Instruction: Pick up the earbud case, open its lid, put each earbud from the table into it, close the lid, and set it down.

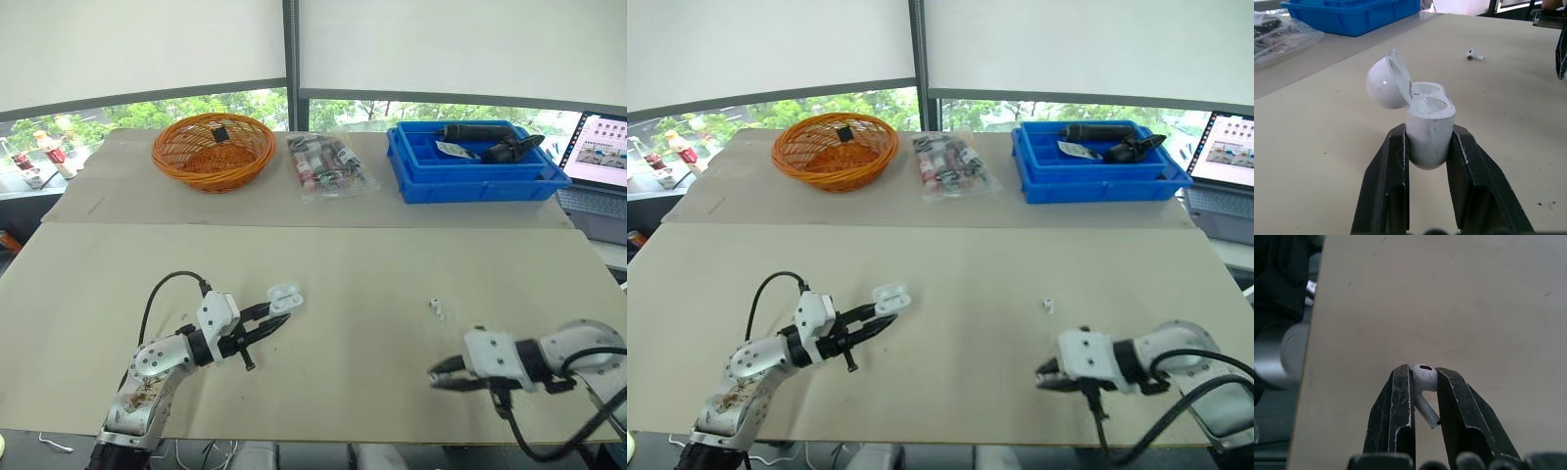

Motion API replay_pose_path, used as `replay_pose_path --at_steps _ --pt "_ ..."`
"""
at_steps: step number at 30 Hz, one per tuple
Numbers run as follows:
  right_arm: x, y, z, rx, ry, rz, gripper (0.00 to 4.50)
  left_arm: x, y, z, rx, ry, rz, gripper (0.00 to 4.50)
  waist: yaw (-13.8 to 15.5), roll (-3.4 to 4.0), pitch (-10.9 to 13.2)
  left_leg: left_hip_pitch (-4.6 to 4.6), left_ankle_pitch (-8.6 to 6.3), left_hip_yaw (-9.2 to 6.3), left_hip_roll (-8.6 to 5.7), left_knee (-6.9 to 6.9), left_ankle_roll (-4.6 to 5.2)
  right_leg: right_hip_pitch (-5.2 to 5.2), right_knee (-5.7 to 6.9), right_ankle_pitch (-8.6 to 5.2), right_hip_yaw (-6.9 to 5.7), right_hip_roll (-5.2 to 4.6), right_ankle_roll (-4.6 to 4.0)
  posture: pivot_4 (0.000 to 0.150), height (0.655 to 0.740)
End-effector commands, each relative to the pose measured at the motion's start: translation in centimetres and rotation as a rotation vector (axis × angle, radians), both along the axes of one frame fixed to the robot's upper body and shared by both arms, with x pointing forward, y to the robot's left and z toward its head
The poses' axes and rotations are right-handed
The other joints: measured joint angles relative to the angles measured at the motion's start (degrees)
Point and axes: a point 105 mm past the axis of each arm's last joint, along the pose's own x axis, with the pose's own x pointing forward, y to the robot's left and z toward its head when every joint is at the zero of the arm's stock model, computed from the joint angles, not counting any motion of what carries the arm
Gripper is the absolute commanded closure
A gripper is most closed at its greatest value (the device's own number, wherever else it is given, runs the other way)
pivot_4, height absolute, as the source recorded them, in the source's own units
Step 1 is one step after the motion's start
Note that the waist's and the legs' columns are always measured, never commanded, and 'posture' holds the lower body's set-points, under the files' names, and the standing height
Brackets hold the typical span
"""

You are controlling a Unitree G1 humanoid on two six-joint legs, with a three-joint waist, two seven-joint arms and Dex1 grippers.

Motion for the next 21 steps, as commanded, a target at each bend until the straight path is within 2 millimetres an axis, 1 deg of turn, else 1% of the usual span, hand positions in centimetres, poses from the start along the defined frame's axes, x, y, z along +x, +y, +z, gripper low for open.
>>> replay_pose_path --at_steps 1,7,16,18,19,21 --pt "0.3 -0.5 0.7 -0.009 -0.039 0.011 4.18 -0.2 -0.3 1.3 -0.020 -0.035 -0.026 3.96 0.0 0.00 0.0 0.03 0.00 0.00 0.01 0.00 0.00 0.01 0.01 0.00 0.00 0.01 0.00 0.150 0.6940" --pt "0.4 -0.7 0.2 -0.014 0.005 -0.025 4.18 -0.3 -0.5 1.2 -0.025 -0.031 -0.035 3.96 0.1 0.00 0.0 0.03 0.00 0.00 -0.01 0.01 0.00 0.03 0.03 0.00 0.01 0.00 0.00 0.150 0.6940" --pt "0.4 -2.0 -1.2 -0.052 0.065 -0.072 4.18 -0.5 -0.7 1.2 -0.030 -0.028 -0.037 3.96 0.4 0.00 0.0 0.17 0.00 0.00 0.00 0.01 0.00 0.21 -0.02 0.00 -0.01 0.00 0.00 0.150 0.6940" --pt "0.6 -1.9 -1.2 -0.037 0.057 -0.094 3.11 -0.5 -0.7 1.2 -0.029 -0.028 -0.034 3.96 0.4 -0.01 0.0 0.39 -0.01 0.00 0.01 0.00 0.00 0.46 -0.11 0.00 -0.03 0.00 0.00 0.150 0.6940" --pt "0.6 -1.9 -1.1 -0.035 0.052 -0.097 2.84 -0.5 -0.7 1.2 -0.029 -0.027 -0.033 3.96 0.4 -0.02 0.0 0.54 -0.01 0.00 0.01 -0.01 0.02 0.64 -0.18 -0.01 -0.03 0.00 0.01 0.150 0.6940" --pt "0.6 -1.6 -0.7 -0.025 0.025 -0.092 2.09 -0.5 -0.7 1.1 -0.029 -0.026 -0.033 3.96 0.4 -0.02 0.0 0.71 -0.04 0.00 0.02 -0.03 0.06 0.85 -0.27 -0.01 -0.04 0.00 0.02 0.150 0.6940"
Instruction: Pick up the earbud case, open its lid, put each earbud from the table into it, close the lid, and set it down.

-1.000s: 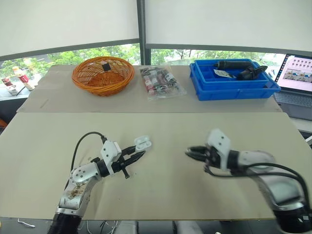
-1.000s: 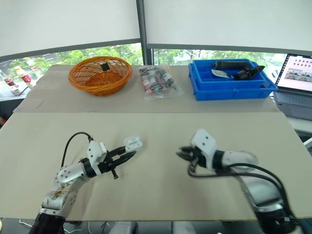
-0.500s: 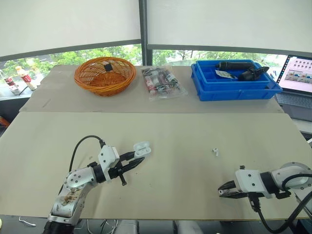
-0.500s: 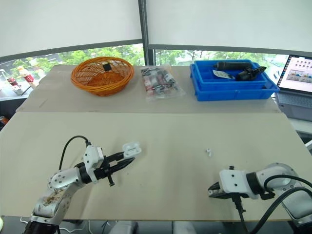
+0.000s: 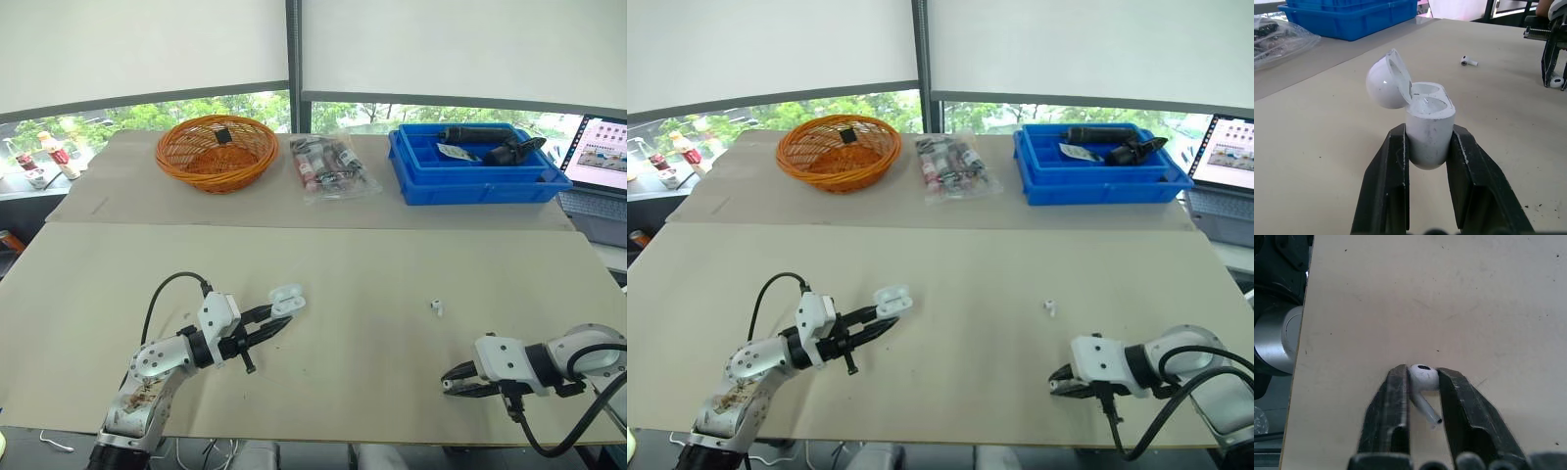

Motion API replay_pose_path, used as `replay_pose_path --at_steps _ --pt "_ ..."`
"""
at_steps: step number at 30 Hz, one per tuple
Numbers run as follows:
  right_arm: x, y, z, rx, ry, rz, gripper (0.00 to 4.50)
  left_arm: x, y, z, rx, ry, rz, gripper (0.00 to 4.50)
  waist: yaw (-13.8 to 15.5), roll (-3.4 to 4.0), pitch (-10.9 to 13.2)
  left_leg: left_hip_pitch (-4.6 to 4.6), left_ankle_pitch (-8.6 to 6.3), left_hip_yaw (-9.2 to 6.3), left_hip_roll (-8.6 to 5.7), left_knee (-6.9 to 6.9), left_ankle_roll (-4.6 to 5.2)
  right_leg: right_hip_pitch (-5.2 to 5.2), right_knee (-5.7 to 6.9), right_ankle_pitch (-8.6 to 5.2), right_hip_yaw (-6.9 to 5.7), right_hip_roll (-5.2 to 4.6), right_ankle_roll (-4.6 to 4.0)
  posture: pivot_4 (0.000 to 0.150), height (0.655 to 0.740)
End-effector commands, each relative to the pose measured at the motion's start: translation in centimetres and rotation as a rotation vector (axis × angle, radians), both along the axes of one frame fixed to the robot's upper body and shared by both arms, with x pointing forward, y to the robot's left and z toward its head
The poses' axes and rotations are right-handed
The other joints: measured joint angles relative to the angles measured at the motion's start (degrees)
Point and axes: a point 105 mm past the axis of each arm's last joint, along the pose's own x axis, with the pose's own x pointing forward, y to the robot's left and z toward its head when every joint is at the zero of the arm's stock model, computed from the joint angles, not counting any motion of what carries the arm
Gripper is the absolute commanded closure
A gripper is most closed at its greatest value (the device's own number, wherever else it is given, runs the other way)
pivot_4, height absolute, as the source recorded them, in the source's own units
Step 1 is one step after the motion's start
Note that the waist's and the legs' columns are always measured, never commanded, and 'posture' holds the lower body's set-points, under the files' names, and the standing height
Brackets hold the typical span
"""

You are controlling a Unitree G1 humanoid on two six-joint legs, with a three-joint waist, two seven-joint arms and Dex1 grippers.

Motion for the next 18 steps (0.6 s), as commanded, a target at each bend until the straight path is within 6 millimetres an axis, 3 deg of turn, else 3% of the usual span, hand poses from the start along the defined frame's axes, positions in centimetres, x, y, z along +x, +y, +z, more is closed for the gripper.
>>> replay_pose_path --at_steps 1,6,10,15,18 --pt "0.1 -0.1 0.3 -0.006 -0.023 -0.028 1.81 -0.3 -0.4 0.8 -0.012 -0.031 -0.019 3.96 0.0 0.00 0.0 0.01 0.00 0.00 0.00 0.00 0.00 0.01 0.00 0.00 0.00 0.00 0.00 0.150 0.6940" --pt "0.1 0.9 2.9 0.033 -0.079 -0.056 1.79 -0.1 -0.5 0.7 -0.013 -0.027 -0.022 3.96 0.3 0.01 0.0 -0.02 -0.01 0.00 0.00 -0.02 0.02 -0.03 -0.02 0.00 0.00 0.00 0.01 0.150 0.6940" --pt "-0.4 2.4 5.0 -0.039 -0.133 -0.014 1.79 0.0 -0.5 0.6 -0.012 -0.023 -0.024 3.96 0.3 0.07 0.0 -0.03 -0.01 0.00 0.00 -0.02 0.02 -0.04 -0.02 0.00 0.02 0.00 0.01 0.150 0.6940" --pt "-1.1 2.5 4.1 -0.274 -0.125 0.046 1.79 -0.2 -0.9 0.4 -0.014 -0.019 -0.033 3.96 0.8 0.07 0.0 -0.04 -0.01 0.00 0.01 -0.03 0.02 -0.04 -0.07 -0.01 0.00 0.00 0.01 0.150 0.6940" --pt "-0.6 2.6 3.6 -0.348 -0.136 0.072 1.79 -0.3 -1.0 0.3 -0.013 -0.016 -0.037 3.96 1.0 0.07 0.0 -0.07 -0.02 0.01 0.01 -0.03 0.02 -0.05 -0.16 0.00 -0.01 -0.01 0.01 0.150 0.6940"
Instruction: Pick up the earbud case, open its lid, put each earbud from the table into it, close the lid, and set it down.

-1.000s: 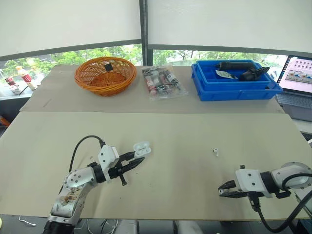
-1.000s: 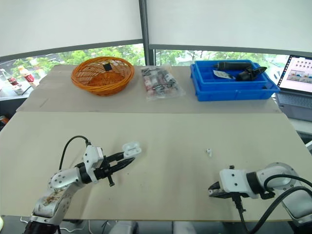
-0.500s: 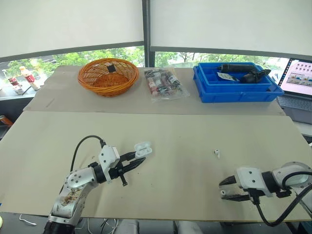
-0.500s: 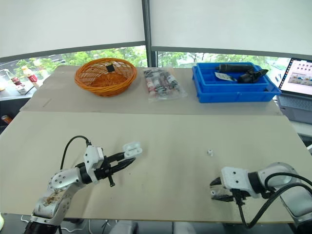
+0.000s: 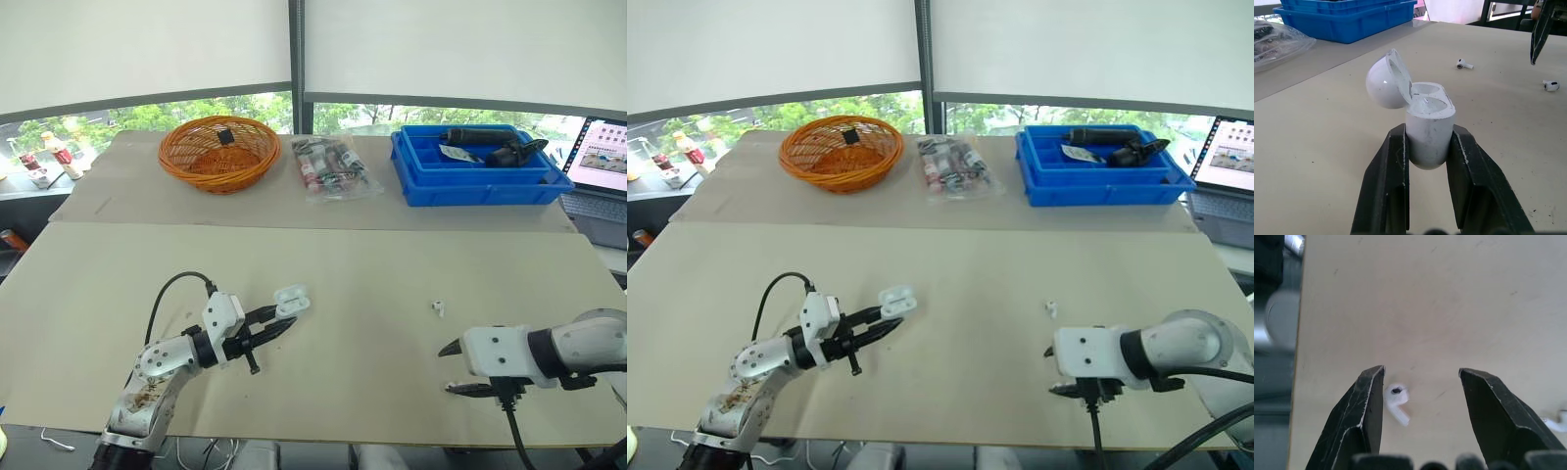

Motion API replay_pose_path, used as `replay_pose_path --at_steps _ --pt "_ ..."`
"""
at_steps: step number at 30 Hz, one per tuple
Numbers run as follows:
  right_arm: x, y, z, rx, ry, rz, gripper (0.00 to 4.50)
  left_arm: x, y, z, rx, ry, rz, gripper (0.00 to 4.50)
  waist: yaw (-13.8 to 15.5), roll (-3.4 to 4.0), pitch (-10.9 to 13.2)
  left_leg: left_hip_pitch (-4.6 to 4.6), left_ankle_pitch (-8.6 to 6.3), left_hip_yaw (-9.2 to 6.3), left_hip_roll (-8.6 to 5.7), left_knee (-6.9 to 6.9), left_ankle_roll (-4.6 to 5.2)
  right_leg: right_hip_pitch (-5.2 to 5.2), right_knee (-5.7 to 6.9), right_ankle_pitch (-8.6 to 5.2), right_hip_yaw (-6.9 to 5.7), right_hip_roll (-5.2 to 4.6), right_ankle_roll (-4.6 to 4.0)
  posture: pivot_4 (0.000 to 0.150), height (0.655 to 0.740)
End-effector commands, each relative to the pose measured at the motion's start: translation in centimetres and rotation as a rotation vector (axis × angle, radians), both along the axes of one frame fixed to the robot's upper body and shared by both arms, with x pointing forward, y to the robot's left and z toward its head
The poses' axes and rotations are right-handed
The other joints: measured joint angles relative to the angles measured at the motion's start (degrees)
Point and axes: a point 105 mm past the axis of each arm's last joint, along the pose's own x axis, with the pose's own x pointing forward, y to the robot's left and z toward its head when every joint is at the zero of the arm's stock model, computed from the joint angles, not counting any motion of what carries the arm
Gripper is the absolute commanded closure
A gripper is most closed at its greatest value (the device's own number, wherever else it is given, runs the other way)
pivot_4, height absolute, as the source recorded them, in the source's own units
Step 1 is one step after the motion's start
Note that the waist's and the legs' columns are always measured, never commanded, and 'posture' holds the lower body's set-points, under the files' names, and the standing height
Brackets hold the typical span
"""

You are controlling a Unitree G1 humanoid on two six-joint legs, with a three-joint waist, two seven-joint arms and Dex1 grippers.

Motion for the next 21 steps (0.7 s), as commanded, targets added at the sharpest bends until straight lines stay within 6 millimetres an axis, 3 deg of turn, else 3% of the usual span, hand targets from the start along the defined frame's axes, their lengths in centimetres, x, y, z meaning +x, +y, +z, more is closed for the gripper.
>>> replay_pose_path --at_steps 1,9,21 --pt "0.7 0.2 0.0 -0.085 -0.030 0.031 1.79 -0.2 -0.4 0.5 -0.004 -0.025 -0.017 3.96 0.0 0.01 0.0 0.00 0.00 0.01 0.00 0.01 0.00 0.00 0.00 0.00 0.00 0.00 0.00 0.150 0.6940" --pt "1.0 -0.2 -1.3 -0.180 0.019 0.093 1.79 -0.2 -0.4 0.6 -0.002 -0.027 -0.011 3.96 0.1 0.01 0.0 -0.01 0.00 0.01 0.00 -0.04 0.00 -0.05 -0.01 0.00 0.00 -0.01 0.00 0.150 0.6940" --pt "1.4 -0.3 -1.4 -0.218 0.002 0.147 1.79 -0.2 -0.6 0.8 -0.010 -0.029 -0.006 3.96 0.1 0.01 0.0 -0.01 0.00 0.01 0.01 -0.04 0.01 -0.05 -0.01 0.00 -0.01 -0.01 -0.01 0.150 0.6940"
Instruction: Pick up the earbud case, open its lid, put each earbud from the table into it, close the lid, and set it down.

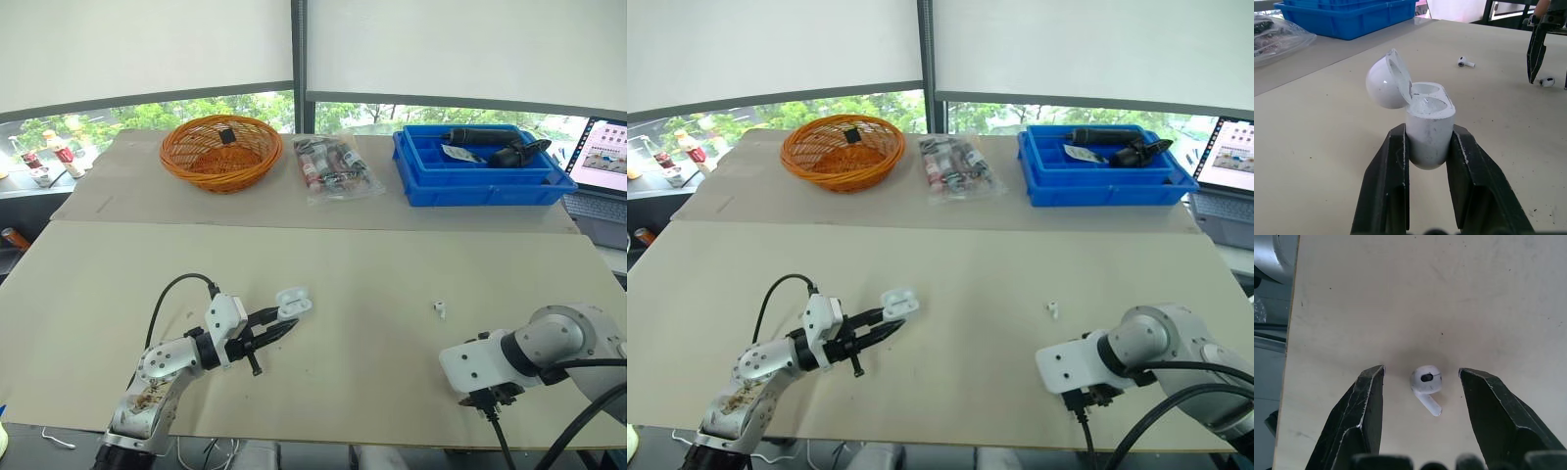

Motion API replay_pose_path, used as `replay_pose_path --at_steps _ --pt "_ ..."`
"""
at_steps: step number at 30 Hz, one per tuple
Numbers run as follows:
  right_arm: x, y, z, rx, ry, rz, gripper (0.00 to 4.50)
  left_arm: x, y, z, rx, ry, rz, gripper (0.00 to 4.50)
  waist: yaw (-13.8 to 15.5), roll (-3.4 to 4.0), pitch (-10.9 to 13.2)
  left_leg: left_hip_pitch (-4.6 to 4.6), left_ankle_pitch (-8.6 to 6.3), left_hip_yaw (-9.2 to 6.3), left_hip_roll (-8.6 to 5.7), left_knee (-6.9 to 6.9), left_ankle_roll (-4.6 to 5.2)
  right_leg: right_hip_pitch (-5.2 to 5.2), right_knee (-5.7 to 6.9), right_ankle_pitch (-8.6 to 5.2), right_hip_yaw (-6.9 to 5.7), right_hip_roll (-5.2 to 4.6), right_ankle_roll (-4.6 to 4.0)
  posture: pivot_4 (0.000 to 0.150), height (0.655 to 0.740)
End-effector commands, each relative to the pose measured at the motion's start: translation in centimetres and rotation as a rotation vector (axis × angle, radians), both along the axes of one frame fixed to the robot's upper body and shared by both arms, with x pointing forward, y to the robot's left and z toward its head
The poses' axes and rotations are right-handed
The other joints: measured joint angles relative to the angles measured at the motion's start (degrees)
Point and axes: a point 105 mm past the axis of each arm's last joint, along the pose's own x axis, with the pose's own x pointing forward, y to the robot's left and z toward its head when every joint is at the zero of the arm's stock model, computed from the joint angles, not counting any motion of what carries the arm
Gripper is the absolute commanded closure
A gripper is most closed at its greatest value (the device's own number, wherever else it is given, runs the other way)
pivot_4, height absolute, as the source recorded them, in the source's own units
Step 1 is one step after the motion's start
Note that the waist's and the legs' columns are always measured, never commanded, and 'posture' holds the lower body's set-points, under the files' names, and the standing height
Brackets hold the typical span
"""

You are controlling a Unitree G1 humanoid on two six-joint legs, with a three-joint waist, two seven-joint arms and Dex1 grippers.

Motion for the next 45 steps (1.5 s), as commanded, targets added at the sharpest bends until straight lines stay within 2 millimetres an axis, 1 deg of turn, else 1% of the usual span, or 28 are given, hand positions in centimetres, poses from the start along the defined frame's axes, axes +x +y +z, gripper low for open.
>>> replay_pose_path --at_steps 1,11,12,15,17,18,23,26,28,31,32,34,37,39,42,45 --pt "0.5 0.2 0.4 -0.027 -0.045 0.068 1.79 -0.2 -0.5 1.0 -0.010 -0.037 -0.016 3.96 0.0 0.00 0.0 0.00 0.00 0.00 0.00 0.00 0.00 0.00 0.00 0.00 0.00 0.00 0.00 0.150 0.6940" --pt "1.0 0.8 0.2 -0.044 -0.044 0.148 1.79 -0.1 -0.6 1.1 -0.011 -0.037 -0.017 3.96 0.0 0.00 0.0 0.01 0.00 0.00 0.00 0.00 0.00 0.00 0.00 0.00 0.00 0.00 0.00 0.150 0.6940" --pt "1.0 0.7 0.2 -0.046 -0.043 0.149 2.32 -0.1 -0.6 1.1 -0.011 -0.037 -0.017 3.96 0.0 0.00 0.0 0.01 0.00 0.00 0.00 0.00 0.00 0.00 0.00 0.00 0.00 0.00 0.00 0.150 0.6940" --pt "1.1 0.3 -0.1 -0.071 -0.037 0.153 3.24 -0.1 -0.7 1.1 -0.011 -0.037 -0.016 3.96 -0.2 -0.01 0.0 0.02 0.00 0.00 0.01 0.00 0.00 0.01 0.00 0.00 0.00 0.01 -0.01 0.150 0.6940" --pt "1.0 0.2 -0.2 -0.073 -0.031 0.155 3.95 -0.1 -0.7 1.1 -0.011 -0.037 -0.016 3.96 -0.4 -0.03 0.0 0.06 0.00 0.00 0.02 0.00 0.00 0.04 0.01 0.01 0.00 0.01 -0.02 0.150 0.6940" --pt "1.0 0.3 -0.1 -0.068 -0.032 0.159 4.14 -0.1 -0.7 1.1 -0.011 -0.038 -0.016 3.96 -0.4 -0.03 0.0 0.07 0.00 0.00 0.03 0.00 0.00 0.04 0.01 0.01 0.00 0.02 -0.02 0.150 0.6940" --pt "0.9 1.0 0.4 -0.023 -0.037 0.154 4.14 -0.1 -0.8 1.1 -0.012 -0.041 -0.017 3.96 -0.4 -0.04 0.0 0.08 0.00 0.00 0.03 0.01 0.00 0.05 0.03 0.02 0.00 0.02 -0.02 0.150 0.6940" --pt "1.3 1.5 1.7 0.038 -0.058 0.112 4.14 0.1 -0.8 1.2 -0.015 -0.045 -0.017 3.96 -0.5 -0.04 0.0 0.08 0.00 0.00 0.03 0.00 0.00 0.04 0.04 0.02 0.00 0.02 -0.03 0.150 0.6940" --pt "1.6 2.1 2.8 0.113 -0.067 0.059 4.14 0.2 -0.9 1.4 -0.021 -0.049 -0.017 3.96 -0.5 -0.01 0.0 0.07 0.00 0.00 0.01 0.00 0.00 0.03 0.05 0.02 0.00 0.01 -0.02 0.150 0.6940" --pt "1.8 3.1 4.5 0.273 -0.052 -0.059 4.14 0.5 -1.1 1.7 -0.037 -0.057 -0.015 3.96 -0.3 -0.01 0.0 0.04 0.00 0.00 0.01 0.01 0.00 0.02 0.05 0.01 0.01 0.01 -0.02 0.150 0.6940" --pt "1.9 3.7 5.0 0.352 -0.039 -0.110 4.14 0.7 -1.2 1.7 -0.044 -0.059 -0.013 3.96 -0.1 -0.01 0.0 0.02 0.00 -0.01 0.00 0.00 0.00 0.02 0.04 0.01 0.00 0.01 -0.02 0.150 0.6940" --pt "2.2 5.1 6.5 0.542 -0.019 -0.214 4.14 1.2 -1.5 2.0 -0.060 -0.064 -0.005 3.96 0.1 -0.03 0.0 0.00 0.00 -0.02 0.00 0.01 0.00 0.02 0.02 0.02 0.00 0.01 -0.02 0.150 0.6940" --pt "2.9 7.7 8.9 0.897 0.037 -0.390 4.14 1.9 -1.8 2.4 -0.093 -0.068 0.013 3.96 0.0 -0.05 0.0 -0.03 0.00 -0.05 0.01 0.02 0.00 0.01 0.04 0.02 -0.02 0.02 -0.03 0.150 0.6940" --pt "3.2 8.9 10.0 1.072 0.094 -0.487 4.14 2.3 -2.1 2.6 -0.112 -0.066 0.021 3.96 0.0 -0.05 0.0 -0.05 0.00 -0.07 0.00 0.03 0.00 0.00 0.06 0.03 -0.03 0.04 -0.03 0.150 0.6940" --pt "3.4 10.1 10.8 1.246 0.154 -0.596 4.14 2.7 -2.4 2.9 -0.132 -0.063 0.030 3.96 0.1 -0.04 0.0 -0.10 0.00 -0.11 -0.03 0.02 0.00 -0.04 0.09 0.02 -0.05 0.02 -0.03 0.150 0.6940" --pt "3.3 10.8 11.2 1.345 0.222 -0.665 4.14 2.9 -2.5 3.0 -0.135 -0.065 0.028 3.96 0.1 -0.02 0.0 -0.20 0.00 -0.16 -0.04 0.02 0.00 -0.16 0.12 0.02 -0.08 0.02 -0.03 0.150 0.6940"
